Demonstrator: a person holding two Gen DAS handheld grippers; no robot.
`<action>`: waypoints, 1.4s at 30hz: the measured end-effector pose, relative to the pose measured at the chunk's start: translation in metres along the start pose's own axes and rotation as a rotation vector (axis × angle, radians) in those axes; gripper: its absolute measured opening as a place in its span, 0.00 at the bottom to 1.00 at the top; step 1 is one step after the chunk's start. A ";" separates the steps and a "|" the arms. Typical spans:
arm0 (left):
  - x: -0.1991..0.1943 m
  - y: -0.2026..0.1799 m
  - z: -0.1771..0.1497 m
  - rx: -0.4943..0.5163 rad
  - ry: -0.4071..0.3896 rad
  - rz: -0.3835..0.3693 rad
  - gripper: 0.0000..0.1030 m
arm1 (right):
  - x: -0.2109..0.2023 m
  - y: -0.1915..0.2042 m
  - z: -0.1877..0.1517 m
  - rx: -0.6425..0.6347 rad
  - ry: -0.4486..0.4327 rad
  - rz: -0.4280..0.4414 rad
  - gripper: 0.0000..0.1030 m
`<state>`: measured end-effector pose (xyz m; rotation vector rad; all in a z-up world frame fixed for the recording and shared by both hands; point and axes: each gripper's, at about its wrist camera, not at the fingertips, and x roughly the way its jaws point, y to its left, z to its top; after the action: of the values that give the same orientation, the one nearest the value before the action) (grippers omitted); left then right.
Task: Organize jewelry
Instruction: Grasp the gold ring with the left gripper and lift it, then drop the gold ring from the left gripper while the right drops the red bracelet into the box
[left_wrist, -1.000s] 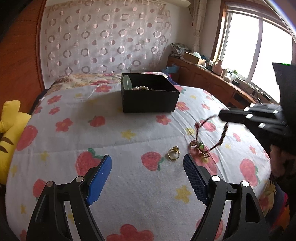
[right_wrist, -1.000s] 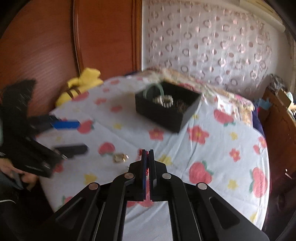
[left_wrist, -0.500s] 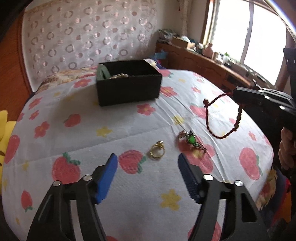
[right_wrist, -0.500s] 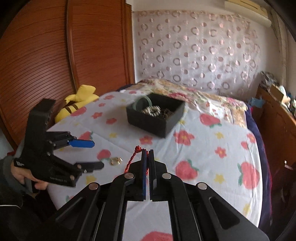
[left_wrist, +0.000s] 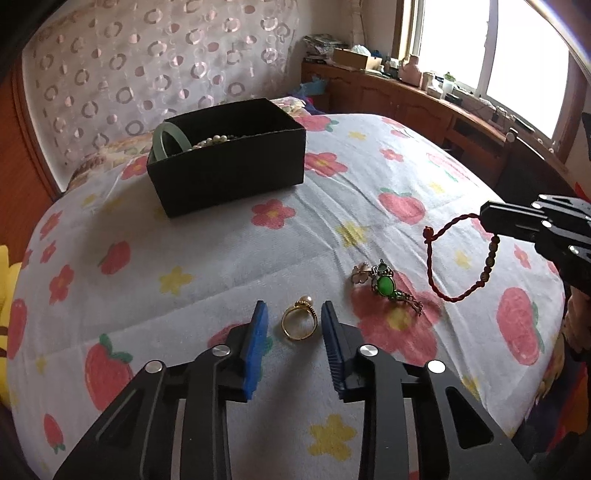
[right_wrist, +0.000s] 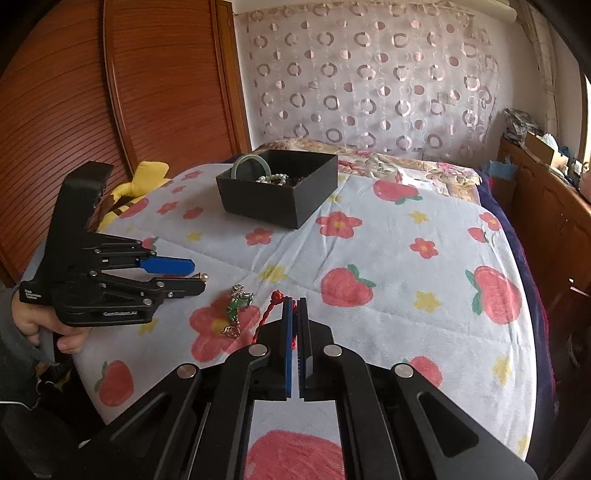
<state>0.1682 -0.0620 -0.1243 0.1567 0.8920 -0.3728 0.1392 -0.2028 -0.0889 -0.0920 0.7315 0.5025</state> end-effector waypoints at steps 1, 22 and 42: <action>0.000 -0.001 0.000 0.005 0.000 -0.001 0.18 | 0.000 0.000 0.000 -0.001 0.000 0.001 0.03; -0.040 0.027 0.027 -0.056 -0.137 0.001 0.18 | -0.001 0.017 0.049 -0.066 -0.064 -0.001 0.03; -0.047 0.062 0.062 -0.118 -0.223 0.029 0.18 | 0.056 0.022 0.142 -0.076 -0.119 -0.022 0.03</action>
<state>0.2104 -0.0101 -0.0502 0.0187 0.6890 -0.3028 0.2525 -0.1250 -0.0179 -0.1403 0.5947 0.5106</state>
